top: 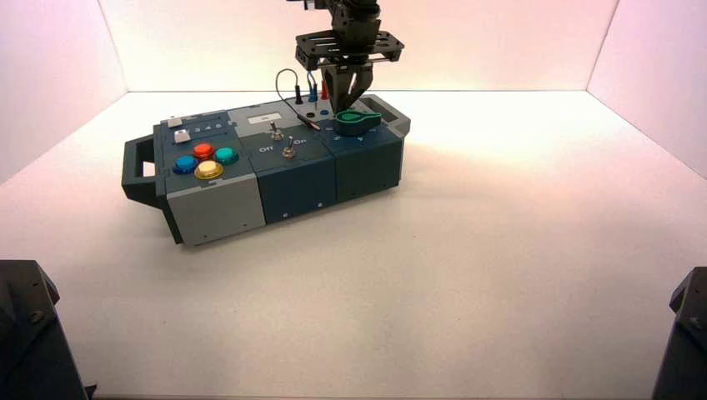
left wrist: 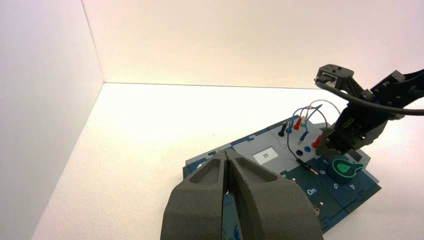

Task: Pull the red wire.

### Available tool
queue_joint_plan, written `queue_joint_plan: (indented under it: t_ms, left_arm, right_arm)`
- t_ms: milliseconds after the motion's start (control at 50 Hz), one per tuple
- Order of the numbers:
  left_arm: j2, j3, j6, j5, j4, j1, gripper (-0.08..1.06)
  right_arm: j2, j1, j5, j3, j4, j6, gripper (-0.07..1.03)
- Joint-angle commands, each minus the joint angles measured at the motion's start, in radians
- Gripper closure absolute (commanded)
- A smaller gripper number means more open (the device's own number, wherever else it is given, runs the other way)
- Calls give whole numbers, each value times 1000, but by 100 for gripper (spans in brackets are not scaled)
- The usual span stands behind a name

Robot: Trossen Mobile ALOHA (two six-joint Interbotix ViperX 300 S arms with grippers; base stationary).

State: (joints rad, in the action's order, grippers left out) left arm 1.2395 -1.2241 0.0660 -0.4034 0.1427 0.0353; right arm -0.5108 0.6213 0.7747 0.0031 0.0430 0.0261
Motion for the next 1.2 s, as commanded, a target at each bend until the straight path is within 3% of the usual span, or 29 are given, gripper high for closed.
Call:
queue_joint_plan:
  t_ms: [20,220,820,1200]
  left_arm:
    - [-6,14,0,11,0,-3,101]
    - [-6,14,0,11,0,-6,101]
    - [-5,14,0,14,0,-8,101]
    - [-5,15,0,14,2,-8,101]
  right_arm:
    - [48,2,-2,-28,-15,5,81]
    - [58,2,26,-48,-23,8,67]
    - [52,2,41,-114,-74,20,67]
    - [40,0,46,-115,-74,21,72]
